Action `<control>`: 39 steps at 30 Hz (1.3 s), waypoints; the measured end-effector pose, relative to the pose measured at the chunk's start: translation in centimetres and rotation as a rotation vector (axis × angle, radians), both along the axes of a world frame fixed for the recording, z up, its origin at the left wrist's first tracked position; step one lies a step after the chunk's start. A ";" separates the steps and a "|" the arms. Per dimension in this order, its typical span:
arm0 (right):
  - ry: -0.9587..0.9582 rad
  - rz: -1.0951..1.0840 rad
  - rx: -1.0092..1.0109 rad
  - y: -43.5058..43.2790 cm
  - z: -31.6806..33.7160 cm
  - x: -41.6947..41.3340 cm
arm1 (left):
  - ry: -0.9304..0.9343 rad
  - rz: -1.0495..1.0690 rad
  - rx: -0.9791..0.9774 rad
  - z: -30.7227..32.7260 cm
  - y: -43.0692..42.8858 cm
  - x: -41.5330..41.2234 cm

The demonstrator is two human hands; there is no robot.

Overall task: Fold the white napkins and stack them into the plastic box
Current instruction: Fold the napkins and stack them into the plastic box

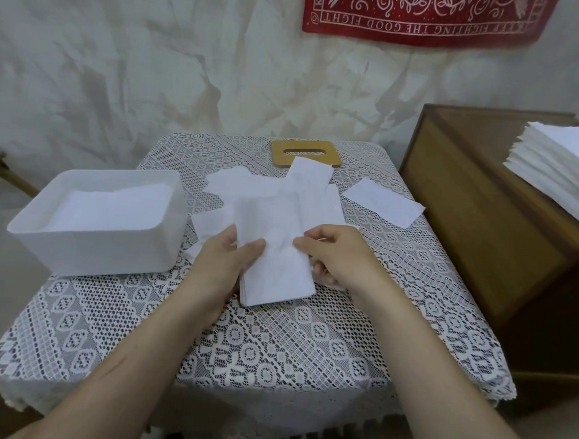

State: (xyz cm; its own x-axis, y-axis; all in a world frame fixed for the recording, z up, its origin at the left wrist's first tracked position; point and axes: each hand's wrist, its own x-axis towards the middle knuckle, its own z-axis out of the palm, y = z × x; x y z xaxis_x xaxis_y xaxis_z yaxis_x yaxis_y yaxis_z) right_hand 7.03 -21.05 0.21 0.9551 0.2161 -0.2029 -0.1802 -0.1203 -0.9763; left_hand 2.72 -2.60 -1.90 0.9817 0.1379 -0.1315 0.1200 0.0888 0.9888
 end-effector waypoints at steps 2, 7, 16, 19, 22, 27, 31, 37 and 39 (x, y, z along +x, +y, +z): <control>-0.090 -0.026 -0.185 -0.7 -0.6 0.6 | 0.008 0.033 0.026 0.0 0.3 0.1; -0.281 -0.209 -0.576 -2.7 -1.9 3.8 | 0.028 0.058 -0.011 0.3 0.9 0.7; -0.321 -0.236 -0.849 -1.3 -2.5 8.1 | 0.067 0.029 -0.025 0.7 1.5 2.9; -0.270 -0.218 -0.857 -0.8 -2.1 8.7 | 0.084 0.027 -0.033 0.6 1.8 3.4; -0.213 -0.196 -0.773 -0.6 -1.9 9.3 | 0.095 0.026 -0.033 0.7 1.9 3.5; -0.148 -0.176 -0.406 -1.0 -1.1 8.4 | 0.089 0.024 -0.021 0.8 1.8 2.9; -0.083 -0.112 -0.371 -2.4 -0.1 5.6 | 0.060 0.041 0.018 0.9 1.6 1.8; -0.104 -0.096 -0.601 -4.3 -0.8 2.6 | 0.055 0.030 0.012 1.0 1.3 0.3; -0.188 -0.141 -0.709 -4.0 -0.6 2.6 | 0.056 0.020 0.010 0.9 1.3 0.2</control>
State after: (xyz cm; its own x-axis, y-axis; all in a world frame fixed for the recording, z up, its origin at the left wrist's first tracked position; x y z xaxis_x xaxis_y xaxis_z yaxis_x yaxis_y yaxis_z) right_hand 9.64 -25.07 -0.42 0.9963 -0.0333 -0.0787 -0.0785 -0.7204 -0.6891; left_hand 2.89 -1.32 -0.95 0.9697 0.1595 -0.1849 0.1736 0.0822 0.9814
